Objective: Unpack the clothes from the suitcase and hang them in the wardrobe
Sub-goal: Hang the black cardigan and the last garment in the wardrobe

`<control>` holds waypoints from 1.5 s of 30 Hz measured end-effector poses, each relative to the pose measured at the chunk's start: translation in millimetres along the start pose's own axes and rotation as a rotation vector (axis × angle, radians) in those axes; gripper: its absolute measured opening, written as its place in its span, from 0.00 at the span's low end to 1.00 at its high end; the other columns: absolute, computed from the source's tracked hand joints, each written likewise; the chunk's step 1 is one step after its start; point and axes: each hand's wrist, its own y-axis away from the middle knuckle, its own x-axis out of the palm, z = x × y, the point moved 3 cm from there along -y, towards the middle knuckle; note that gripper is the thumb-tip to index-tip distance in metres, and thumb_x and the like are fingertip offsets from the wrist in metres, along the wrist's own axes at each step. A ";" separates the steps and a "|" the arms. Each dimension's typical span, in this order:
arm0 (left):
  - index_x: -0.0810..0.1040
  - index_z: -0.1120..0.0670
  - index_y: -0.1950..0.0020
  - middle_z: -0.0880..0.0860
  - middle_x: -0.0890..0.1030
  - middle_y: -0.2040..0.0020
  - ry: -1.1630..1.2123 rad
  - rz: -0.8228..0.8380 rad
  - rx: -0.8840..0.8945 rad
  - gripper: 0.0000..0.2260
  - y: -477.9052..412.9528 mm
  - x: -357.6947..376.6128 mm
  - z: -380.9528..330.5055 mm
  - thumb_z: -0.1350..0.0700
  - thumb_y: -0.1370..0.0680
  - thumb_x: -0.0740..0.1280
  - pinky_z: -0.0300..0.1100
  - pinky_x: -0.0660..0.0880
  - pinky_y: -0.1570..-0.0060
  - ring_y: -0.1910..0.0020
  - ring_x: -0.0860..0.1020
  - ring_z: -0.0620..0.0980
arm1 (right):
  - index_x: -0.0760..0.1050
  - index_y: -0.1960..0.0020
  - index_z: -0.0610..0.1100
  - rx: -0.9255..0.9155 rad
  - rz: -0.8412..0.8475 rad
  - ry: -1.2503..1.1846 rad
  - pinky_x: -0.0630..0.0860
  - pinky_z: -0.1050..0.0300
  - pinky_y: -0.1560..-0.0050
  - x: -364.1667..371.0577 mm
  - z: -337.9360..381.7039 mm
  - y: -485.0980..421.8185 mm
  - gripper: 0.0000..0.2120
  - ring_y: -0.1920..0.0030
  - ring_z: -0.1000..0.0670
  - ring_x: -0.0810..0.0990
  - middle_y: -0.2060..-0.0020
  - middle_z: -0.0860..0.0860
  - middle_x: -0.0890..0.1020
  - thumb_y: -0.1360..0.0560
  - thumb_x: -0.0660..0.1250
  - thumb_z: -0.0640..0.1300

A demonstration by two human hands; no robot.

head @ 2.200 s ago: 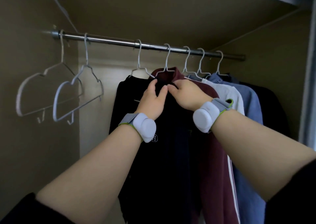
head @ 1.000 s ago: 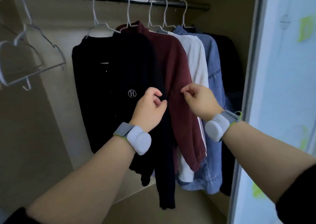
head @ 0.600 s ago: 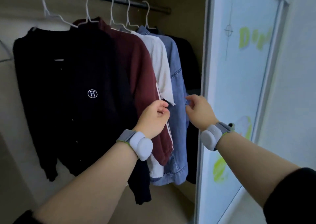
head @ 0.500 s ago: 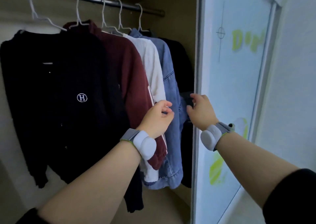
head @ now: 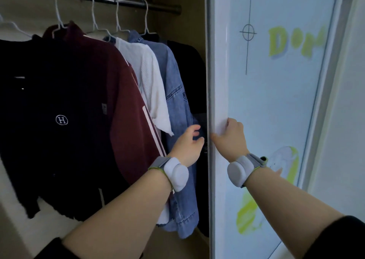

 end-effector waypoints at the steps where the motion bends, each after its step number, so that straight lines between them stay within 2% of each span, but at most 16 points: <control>1: 0.64 0.53 0.28 0.53 0.71 0.32 0.006 -0.015 -0.002 0.19 -0.8 0.7 -0.2 0.58 0.19 0.59 0.47 0.73 0.42 0.45 0.73 0.46 | 0.69 0.46 0.38 -0.007 -0.001 -0.016 0.72 0.48 0.47 0.2 -0.2 0.0 0.17 0.47 0.41 0.71 0.47 0.42 0.71 0.31 0.68 0.44; 4: 0.63 0.53 0.27 0.54 0.71 0.31 0.026 -0.058 0.008 0.20 -2.6 0.7 -4.0 0.58 0.19 0.59 0.45 0.72 0.41 0.45 0.73 0.46 | 0.69 0.43 0.38 -0.024 0.013 -0.055 0.73 0.48 0.46 2.0 2.5 5.7 0.20 0.47 0.43 0.71 0.47 0.43 0.71 0.30 0.69 0.46; 7: 0.61 0.54 0.26 0.53 0.72 0.33 0.036 -0.101 0.046 0.21 1.0 -4.1 -11.9 0.58 0.19 0.59 0.38 0.69 0.41 0.44 0.73 0.44 | 0.68 0.41 0.38 -0.076 0.027 -0.068 0.73 0.46 0.44 5.7 12.1 18.8 0.23 0.46 0.43 0.71 0.46 0.43 0.71 0.30 0.70 0.49; 10: 0.65 0.54 0.28 0.49 0.76 0.38 0.046 -0.153 0.108 0.20 9.4 -16.1 -16.2 0.58 0.21 0.61 0.42 0.72 0.38 0.42 0.77 0.46 | 0.67 0.39 0.39 -0.103 0.052 -0.064 0.73 0.47 0.45 11.3 24.9 35.7 0.24 0.47 0.44 0.72 0.46 0.45 0.70 0.28 0.68 0.51; 13: 0.71 0.52 0.34 0.46 0.79 0.46 0.001 -0.189 0.137 0.16 25.6 -36.3 -17.4 0.57 0.22 0.62 0.43 0.75 0.42 0.47 0.79 0.45 | 0.66 0.38 0.40 -0.114 0.078 -0.065 0.74 0.47 0.47 17.2 42.5 56.4 0.25 0.48 0.44 0.73 0.46 0.46 0.70 0.28 0.68 0.52; 20: 0.69 0.53 0.30 0.50 0.80 0.42 -0.090 -0.241 0.115 0.20 71.2 -91.5 -6.7 0.55 0.23 0.64 0.47 0.75 0.41 0.46 0.79 0.48 | 0.65 0.39 0.39 -0.155 0.096 -0.030 0.74 0.48 0.48 35.1 88.3 105.7 0.26 0.49 0.45 0.73 0.46 0.46 0.70 0.28 0.69 0.54; 25: 0.70 0.54 0.31 0.50 0.80 0.44 -0.065 -0.282 0.100 0.19 110.3 -136.7 1.1 0.56 0.22 0.63 0.46 0.76 0.44 0.48 0.79 0.48 | 0.66 0.40 0.39 -0.187 0.138 -0.024 0.74 0.50 0.49 51.8 124.6 145.4 0.27 0.50 0.46 0.73 0.47 0.47 0.70 0.30 0.70 0.54; 29: 0.72 0.53 0.33 0.49 0.80 0.44 -0.137 -0.316 0.107 0.17 139.4 -168.4 5.9 0.55 0.23 0.64 0.45 0.76 0.45 0.50 0.79 0.47 | 0.66 0.43 0.39 -0.240 0.167 -0.018 0.71 0.55 0.55 65.0 148.3 171.7 0.25 0.54 0.48 0.71 0.49 0.47 0.70 0.30 0.70 0.54; 31: 0.71 0.52 0.33 0.50 0.79 0.44 -0.227 -0.370 0.123 0.18 157.2 -189.3 7.9 0.55 0.24 0.65 0.46 0.75 0.43 0.48 0.77 0.47 | 0.67 0.45 0.39 -0.273 0.176 -0.013 0.71 0.54 0.56 72.8 164.4 187.2 0.24 0.55 0.47 0.71 0.50 0.47 0.71 0.29 0.70 0.55; 33: 0.67 0.52 0.30 0.52 0.74 0.39 -0.341 -0.466 0.149 0.23 176.8 -211.7 9.8 0.54 0.24 0.66 0.46 0.72 0.40 0.42 0.74 0.50 | 0.67 0.48 0.39 -0.308 0.201 -0.015 0.71 0.54 0.58 81.3 181.1 202.6 0.22 0.56 0.47 0.73 0.52 0.46 0.73 0.29 0.68 0.56; 35: 0.62 0.52 0.27 0.54 0.70 0.35 -0.455 -0.535 0.192 0.27 188.2 -223.8 6.7 0.54 0.25 0.67 0.46 0.68 0.36 0.36 0.69 0.53 | 0.67 0.52 0.40 -0.344 0.213 -0.004 0.68 0.56 0.63 83.7 190.1 209.0 0.21 0.60 0.48 0.73 0.56 0.47 0.75 0.28 0.67 0.58; 38: 0.58 0.53 0.25 0.54 0.65 0.31 -0.630 -0.632 0.249 0.32 211.2 -246.3 1.3 0.53 0.25 0.67 0.47 0.61 0.32 0.31 0.61 0.54 | 0.66 0.57 0.42 -0.415 0.252 0.019 0.65 0.59 0.68 88.7 211.2 225.3 0.21 0.66 0.51 0.70 0.64 0.50 0.73 0.27 0.65 0.60; 42: 0.63 0.54 0.27 0.57 0.64 0.28 -0.963 -0.786 0.417 0.31 238.9 -275.5 -0.3 0.52 0.30 0.66 0.56 0.60 0.32 0.30 0.57 0.55 | 0.69 0.58 0.41 -0.509 0.301 0.049 0.72 0.52 0.62 98.3 240.7 247.0 0.19 0.63 0.47 0.75 0.64 0.48 0.77 0.25 0.63 0.58; 45: 0.65 0.53 0.28 0.56 0.61 0.25 -1.220 -0.783 0.448 0.29 252.0 -292.3 1.5 0.51 0.29 0.61 0.56 0.51 0.30 0.28 0.55 0.57 | 0.70 0.58 0.42 -0.576 0.306 0.063 0.74 0.51 0.60 106.6 257.8 262.5 0.18 0.62 0.46 0.76 0.64 0.47 0.78 0.25 0.61 0.57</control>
